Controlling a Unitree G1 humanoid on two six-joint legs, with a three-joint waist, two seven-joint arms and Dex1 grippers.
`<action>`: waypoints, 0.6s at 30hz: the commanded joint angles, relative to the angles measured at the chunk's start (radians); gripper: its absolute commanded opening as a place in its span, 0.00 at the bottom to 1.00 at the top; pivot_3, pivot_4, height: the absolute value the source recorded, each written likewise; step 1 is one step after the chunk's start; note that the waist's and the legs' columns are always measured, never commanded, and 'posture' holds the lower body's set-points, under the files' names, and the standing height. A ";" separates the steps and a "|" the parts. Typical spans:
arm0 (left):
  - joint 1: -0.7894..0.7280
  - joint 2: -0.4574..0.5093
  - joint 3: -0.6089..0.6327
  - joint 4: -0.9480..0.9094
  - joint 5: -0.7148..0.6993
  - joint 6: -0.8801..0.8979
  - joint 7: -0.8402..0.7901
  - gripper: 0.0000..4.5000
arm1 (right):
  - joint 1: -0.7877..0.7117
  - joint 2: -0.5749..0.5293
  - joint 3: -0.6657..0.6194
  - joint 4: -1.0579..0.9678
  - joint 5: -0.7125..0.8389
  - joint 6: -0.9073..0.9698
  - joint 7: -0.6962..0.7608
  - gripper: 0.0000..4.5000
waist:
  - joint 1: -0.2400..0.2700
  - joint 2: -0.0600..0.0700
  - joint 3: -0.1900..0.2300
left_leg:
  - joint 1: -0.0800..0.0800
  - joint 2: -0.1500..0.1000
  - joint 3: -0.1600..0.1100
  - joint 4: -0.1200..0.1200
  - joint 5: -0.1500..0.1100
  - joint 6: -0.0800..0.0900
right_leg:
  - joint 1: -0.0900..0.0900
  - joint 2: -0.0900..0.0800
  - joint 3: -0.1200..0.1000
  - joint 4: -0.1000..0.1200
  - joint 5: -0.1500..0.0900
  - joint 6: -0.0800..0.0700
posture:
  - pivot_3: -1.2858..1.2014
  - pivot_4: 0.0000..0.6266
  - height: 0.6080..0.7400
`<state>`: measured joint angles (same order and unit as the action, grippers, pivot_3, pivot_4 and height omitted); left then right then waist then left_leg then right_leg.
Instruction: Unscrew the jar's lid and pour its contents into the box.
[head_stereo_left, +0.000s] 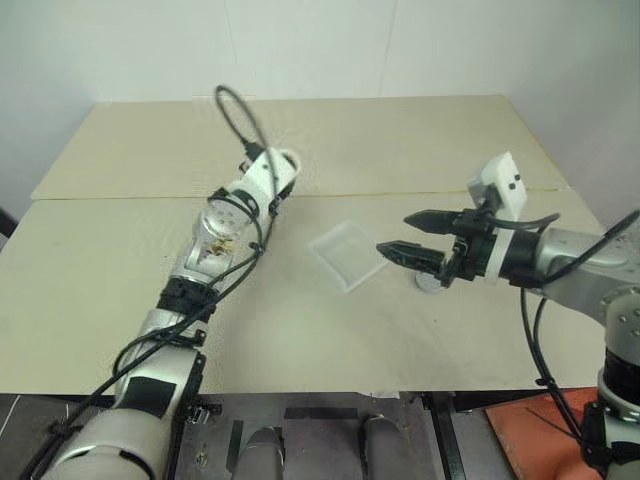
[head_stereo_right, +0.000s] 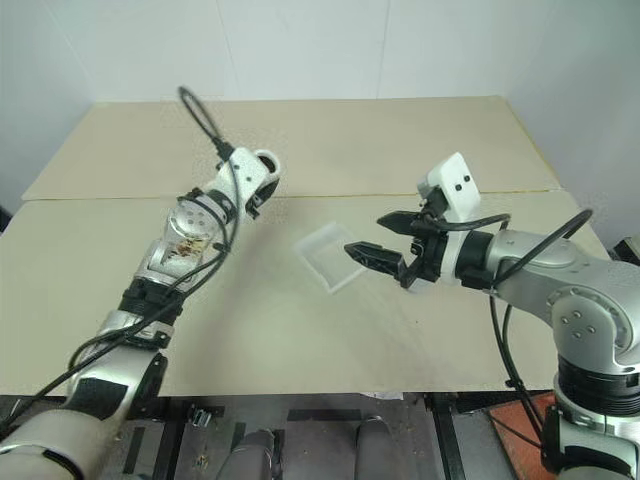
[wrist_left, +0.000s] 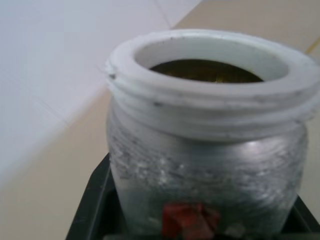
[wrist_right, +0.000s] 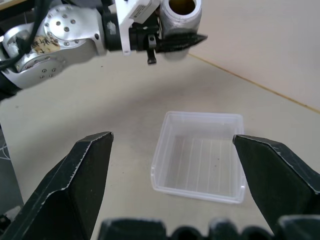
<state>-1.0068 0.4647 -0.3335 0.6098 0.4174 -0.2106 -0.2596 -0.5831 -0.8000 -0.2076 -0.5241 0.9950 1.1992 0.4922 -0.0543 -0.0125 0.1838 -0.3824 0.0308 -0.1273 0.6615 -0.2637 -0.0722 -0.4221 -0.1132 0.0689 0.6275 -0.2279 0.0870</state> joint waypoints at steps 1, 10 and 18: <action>-0.150 0.079 -0.220 0.089 0.356 -0.309 0.237 0.43 | -0.024 -0.051 -0.003 0.004 0.001 -0.018 0.058 0.99 | 0.010 0.000 0.000 | 0.001 0.000 0.000 0.000 0.000 0.000 | 0.001 0.000 0.000 0.000 0.000 0.000 | 0.52 0.24 1.00; -0.416 0.044 -0.736 0.222 1.072 -0.284 0.787 0.43 | -0.026 -0.119 -0.006 0.027 -0.026 -0.053 0.127 0.99 | 0.019 0.000 0.000 | -0.003 0.000 0.001 0.000 -0.001 0.001 | -0.001 0.000 0.000 0.001 0.001 0.002 | 0.52 0.24 1.00; -0.434 -0.054 -0.727 0.348 1.059 -0.215 0.811 0.43 | 0.026 -0.084 -0.080 -0.032 0.026 -0.044 0.063 0.99 | 0.019 0.000 0.000 | -0.004 0.000 0.001 0.000 -0.001 0.001 | -0.002 0.000 0.000 0.002 0.001 0.002 | 0.52 0.24 1.00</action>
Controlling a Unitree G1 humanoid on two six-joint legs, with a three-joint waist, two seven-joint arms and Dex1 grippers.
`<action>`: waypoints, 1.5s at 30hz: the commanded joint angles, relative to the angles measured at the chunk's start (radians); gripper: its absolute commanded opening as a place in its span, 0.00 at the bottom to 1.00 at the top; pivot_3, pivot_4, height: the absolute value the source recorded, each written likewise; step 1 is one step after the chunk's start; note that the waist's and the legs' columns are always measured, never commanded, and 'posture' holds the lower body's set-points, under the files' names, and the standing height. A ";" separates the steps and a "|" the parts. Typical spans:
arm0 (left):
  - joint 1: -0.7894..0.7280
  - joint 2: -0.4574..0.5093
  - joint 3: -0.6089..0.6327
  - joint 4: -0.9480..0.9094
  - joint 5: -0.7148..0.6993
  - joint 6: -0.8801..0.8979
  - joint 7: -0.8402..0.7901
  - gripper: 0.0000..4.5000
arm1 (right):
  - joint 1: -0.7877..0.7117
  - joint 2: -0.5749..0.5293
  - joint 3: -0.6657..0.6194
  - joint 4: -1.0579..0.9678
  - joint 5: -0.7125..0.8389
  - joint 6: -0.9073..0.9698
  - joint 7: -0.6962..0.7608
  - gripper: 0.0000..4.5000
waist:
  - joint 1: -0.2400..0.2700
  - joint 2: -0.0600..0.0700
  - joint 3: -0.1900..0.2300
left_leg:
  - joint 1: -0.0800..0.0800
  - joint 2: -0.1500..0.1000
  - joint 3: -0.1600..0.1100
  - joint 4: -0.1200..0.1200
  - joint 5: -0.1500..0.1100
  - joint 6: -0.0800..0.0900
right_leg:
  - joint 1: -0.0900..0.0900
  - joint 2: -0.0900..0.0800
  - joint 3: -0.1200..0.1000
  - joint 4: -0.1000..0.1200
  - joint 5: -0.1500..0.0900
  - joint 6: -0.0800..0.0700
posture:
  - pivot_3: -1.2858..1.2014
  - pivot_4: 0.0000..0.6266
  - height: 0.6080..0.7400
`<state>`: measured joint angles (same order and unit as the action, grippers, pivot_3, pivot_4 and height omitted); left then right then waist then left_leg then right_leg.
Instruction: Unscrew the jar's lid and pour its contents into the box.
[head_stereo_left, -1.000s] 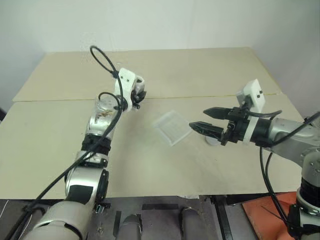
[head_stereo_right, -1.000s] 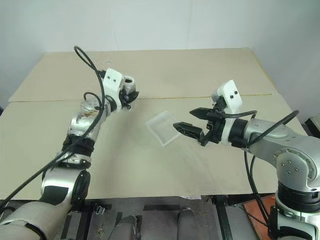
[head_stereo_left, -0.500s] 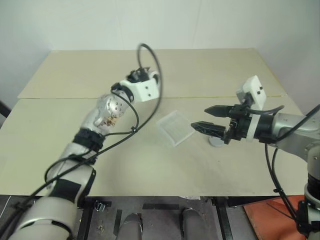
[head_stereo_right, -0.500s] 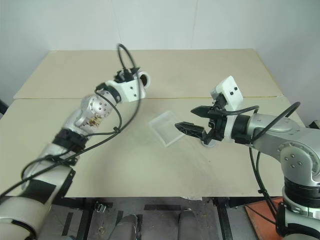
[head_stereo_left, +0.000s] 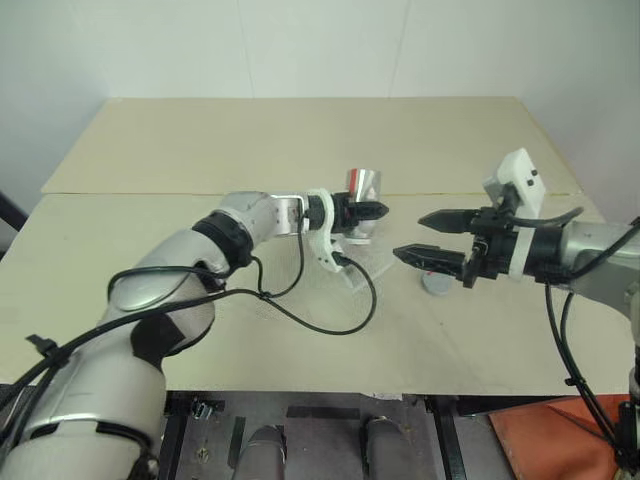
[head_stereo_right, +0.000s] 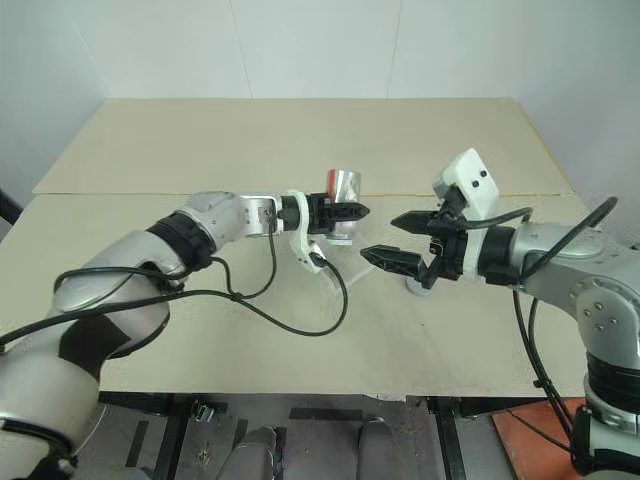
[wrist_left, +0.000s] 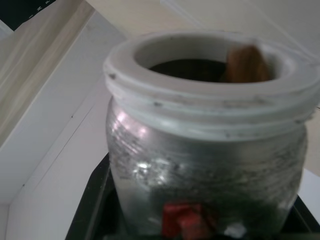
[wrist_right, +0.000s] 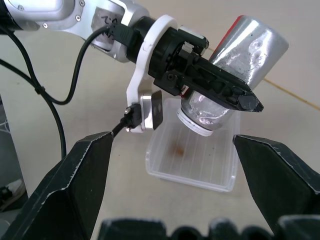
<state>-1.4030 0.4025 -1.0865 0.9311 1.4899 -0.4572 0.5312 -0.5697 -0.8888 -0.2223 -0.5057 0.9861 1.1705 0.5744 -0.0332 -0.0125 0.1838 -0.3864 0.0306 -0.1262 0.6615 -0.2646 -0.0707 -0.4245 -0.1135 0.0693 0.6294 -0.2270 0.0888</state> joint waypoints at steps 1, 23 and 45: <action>-0.039 0.009 0.023 0.028 -0.011 0.033 0.026 0.43 | 0.019 0.005 -0.069 -0.055 0.040 -0.016 -0.026 0.99 | -0.002 0.000 0.000 | 0.000 0.000 0.000 0.000 0.000 0.000 | 0.000 0.000 0.000 0.000 0.000 0.000 | 0.52 0.24 1.00; 0.407 -0.054 1.048 -0.365 -1.467 0.479 -0.928 0.43 | 0.038 0.016 -0.067 -0.035 0.047 -0.061 -0.061 0.99 | -0.015 0.000 0.000 | 0.001 0.000 0.000 0.001 0.000 0.000 | 0.001 0.000 0.000 0.001 0.000 0.000 | 0.52 0.24 1.00; 0.832 -0.111 1.194 -0.629 -1.678 0.635 -0.985 0.51 | -0.041 0.064 0.026 0.014 0.027 -0.064 -0.039 1.00 | -0.034 0.001 -0.001 | 0.005 0.001 -0.001 0.001 0.001 -0.001 | 0.004 0.000 0.000 0.001 0.000 -0.001 | 0.52 0.24 1.00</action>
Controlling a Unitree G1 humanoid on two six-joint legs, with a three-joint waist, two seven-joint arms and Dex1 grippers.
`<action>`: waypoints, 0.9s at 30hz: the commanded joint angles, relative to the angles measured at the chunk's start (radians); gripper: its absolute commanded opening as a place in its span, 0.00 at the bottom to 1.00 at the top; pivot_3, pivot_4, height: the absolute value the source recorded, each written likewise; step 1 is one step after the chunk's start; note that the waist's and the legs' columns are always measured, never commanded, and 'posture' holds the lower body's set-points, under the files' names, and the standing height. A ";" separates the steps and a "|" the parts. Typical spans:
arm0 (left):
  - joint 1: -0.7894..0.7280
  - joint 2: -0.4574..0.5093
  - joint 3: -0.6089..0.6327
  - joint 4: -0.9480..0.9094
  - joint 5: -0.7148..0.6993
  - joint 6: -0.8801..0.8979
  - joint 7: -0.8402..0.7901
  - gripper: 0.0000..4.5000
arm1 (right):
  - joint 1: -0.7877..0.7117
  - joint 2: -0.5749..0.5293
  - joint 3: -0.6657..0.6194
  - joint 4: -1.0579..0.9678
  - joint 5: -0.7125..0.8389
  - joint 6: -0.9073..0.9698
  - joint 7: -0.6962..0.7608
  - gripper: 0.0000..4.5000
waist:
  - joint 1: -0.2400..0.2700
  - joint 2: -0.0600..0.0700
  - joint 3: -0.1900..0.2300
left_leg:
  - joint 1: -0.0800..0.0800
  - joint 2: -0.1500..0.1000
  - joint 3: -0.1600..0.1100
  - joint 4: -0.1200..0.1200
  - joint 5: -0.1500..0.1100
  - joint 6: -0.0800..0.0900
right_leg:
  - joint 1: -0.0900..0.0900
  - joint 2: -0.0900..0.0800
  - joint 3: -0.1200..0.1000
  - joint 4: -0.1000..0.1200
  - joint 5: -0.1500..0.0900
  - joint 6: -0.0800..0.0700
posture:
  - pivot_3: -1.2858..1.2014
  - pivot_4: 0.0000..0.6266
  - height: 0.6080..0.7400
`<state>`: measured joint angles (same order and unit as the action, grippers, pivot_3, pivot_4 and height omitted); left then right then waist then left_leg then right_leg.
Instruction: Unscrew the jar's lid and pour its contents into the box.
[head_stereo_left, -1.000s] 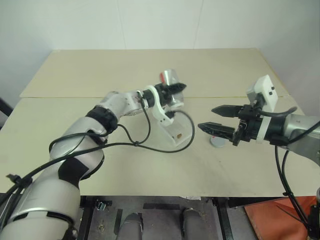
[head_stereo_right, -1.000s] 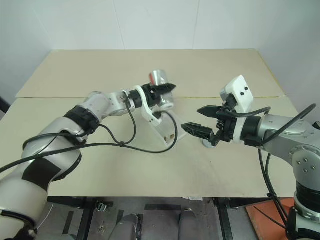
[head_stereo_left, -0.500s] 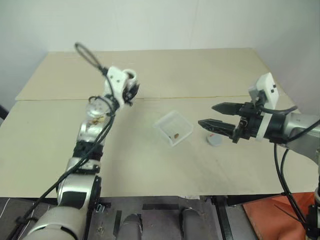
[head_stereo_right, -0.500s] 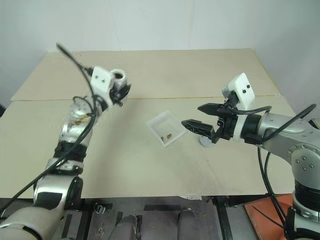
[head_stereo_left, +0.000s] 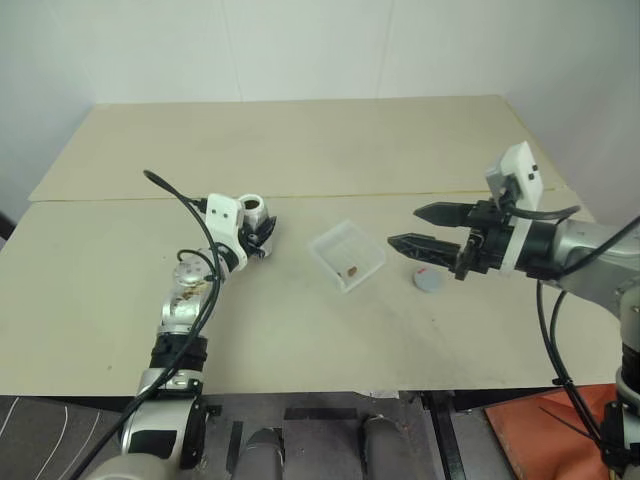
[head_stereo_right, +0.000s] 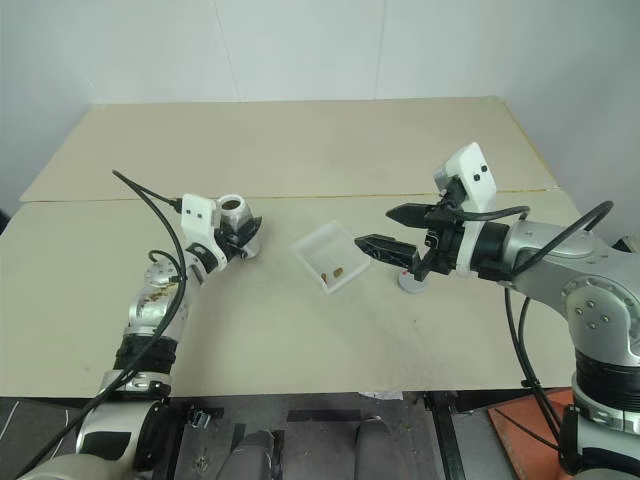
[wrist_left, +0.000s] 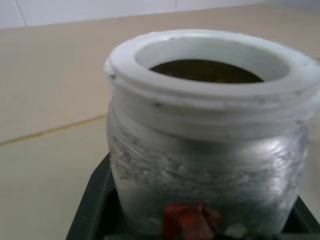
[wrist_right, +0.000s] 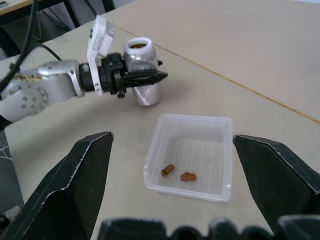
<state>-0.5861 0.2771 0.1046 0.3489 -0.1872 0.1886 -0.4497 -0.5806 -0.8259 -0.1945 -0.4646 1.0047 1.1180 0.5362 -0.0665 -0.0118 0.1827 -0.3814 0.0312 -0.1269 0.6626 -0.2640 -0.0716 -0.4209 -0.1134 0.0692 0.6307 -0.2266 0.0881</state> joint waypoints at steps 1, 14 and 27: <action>0.024 0.020 0.001 -0.054 -0.001 -0.006 -0.009 0.59 | -0.033 0.002 0.001 -0.027 0.008 -0.010 -0.001 1.00 | -0.001 0.000 0.000 | 0.000 0.000 0.000 0.000 0.000 0.000 | 0.000 0.000 0.000 0.000 0.000 0.000 | 0.52 0.24 1.00; 0.306 0.302 0.067 -0.488 -0.140 0.216 -0.243 1.00 | 0.005 -0.045 0.023 -0.042 -0.038 -0.021 0.030 1.00 | -0.003 0.000 0.000 | 0.000 0.001 0.000 -0.001 0.000 0.001 | -0.001 0.000 0.000 0.000 0.000 0.000 | 0.52 0.24 1.00; 0.378 0.668 0.374 -0.584 -0.501 0.278 -0.673 1.00 | 0.140 -0.076 0.016 -0.010 -0.226 -0.269 0.207 1.00 | 0.005 0.000 0.000 | 0.001 0.002 0.002 -0.002 -0.001 0.002 | -0.001 0.001 0.000 -0.004 -0.001 -0.001 | 0.52 0.24 1.00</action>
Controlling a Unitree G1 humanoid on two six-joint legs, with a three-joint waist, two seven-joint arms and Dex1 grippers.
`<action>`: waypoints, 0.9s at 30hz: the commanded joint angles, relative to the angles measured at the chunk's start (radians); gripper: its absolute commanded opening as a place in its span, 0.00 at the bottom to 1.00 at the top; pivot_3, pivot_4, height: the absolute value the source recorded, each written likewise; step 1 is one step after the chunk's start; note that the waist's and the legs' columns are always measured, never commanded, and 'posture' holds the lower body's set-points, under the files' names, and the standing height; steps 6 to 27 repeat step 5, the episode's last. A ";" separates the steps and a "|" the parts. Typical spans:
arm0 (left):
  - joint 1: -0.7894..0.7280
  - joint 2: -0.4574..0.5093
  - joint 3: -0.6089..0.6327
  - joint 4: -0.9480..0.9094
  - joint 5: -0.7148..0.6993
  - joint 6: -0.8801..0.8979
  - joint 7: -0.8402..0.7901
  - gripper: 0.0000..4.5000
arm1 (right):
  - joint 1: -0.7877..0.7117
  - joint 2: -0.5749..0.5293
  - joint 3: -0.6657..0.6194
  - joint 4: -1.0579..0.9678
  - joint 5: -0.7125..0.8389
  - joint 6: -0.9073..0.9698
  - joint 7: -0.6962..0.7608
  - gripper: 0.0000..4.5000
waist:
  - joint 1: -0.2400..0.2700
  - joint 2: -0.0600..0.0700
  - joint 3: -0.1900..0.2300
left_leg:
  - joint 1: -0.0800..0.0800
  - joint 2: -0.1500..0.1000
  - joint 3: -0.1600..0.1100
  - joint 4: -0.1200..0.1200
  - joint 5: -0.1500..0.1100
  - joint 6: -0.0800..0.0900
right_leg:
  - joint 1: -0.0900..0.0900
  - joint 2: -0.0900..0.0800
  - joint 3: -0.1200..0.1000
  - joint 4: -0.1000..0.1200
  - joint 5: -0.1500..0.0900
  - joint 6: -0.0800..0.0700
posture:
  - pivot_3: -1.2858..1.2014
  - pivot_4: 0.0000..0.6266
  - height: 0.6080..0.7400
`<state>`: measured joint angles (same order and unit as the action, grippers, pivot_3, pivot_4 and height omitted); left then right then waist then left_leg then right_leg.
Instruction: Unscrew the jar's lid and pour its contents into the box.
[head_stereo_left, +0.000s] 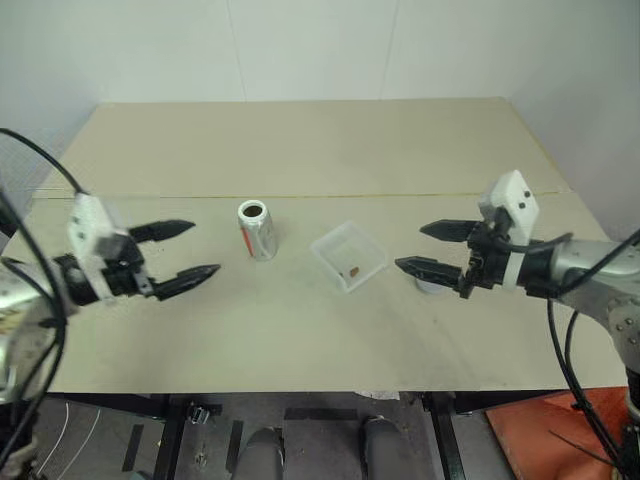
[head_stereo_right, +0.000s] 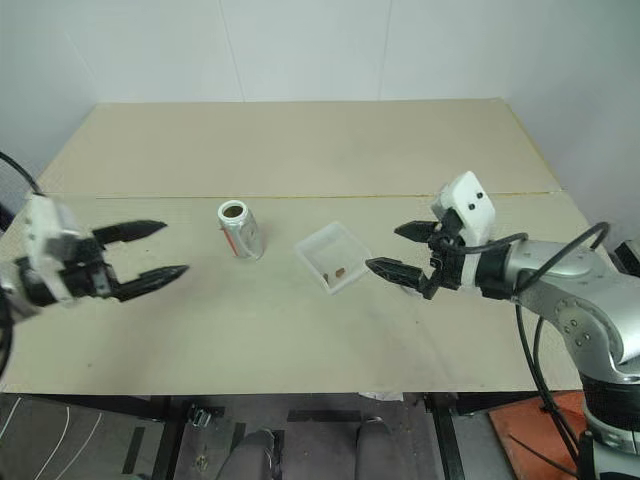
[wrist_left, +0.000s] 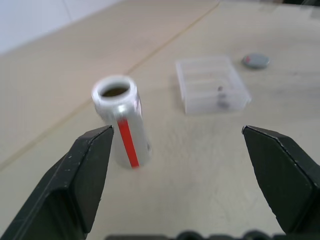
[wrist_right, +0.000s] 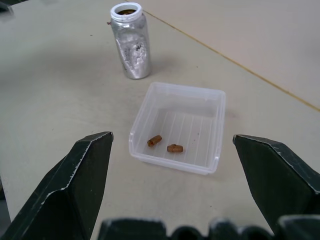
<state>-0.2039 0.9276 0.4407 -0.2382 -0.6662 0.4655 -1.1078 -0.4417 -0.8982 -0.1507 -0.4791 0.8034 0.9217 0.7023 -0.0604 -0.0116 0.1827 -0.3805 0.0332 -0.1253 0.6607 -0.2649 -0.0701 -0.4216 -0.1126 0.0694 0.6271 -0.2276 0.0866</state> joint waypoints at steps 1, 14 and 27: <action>0.008 0.018 0.042 0.001 -0.013 -0.008 -0.010 1.00 | 0.007 0.002 -0.024 0.006 -0.034 -0.086 0.047 1.00 | -0.001 0.000 0.000 | 0.000 0.000 0.000 0.000 0.000 0.000 | 0.000 0.000 0.000 0.000 0.000 0.000 | 0.52 0.24 1.00; 0.057 0.007 0.061 -0.059 -0.024 0.015 0.041 1.00 | 0.008 0.026 -0.021 -0.011 -0.029 -0.087 0.040 1.00 | -0.008 0.000 0.000 | 0.001 0.001 0.000 -0.001 0.000 0.000 | 0.000 0.000 0.000 0.000 0.000 -0.001 | 0.52 0.24 1.00; 0.057 0.007 0.061 -0.059 -0.024 0.015 0.041 1.00 | 0.008 0.026 -0.021 -0.011 -0.029 -0.087 0.040 1.00 | -0.008 0.000 0.000 | 0.001 0.001 0.000 -0.001 0.000 0.000 | 0.000 0.000 0.000 0.000 0.000 -0.001 | 0.52 0.24 1.00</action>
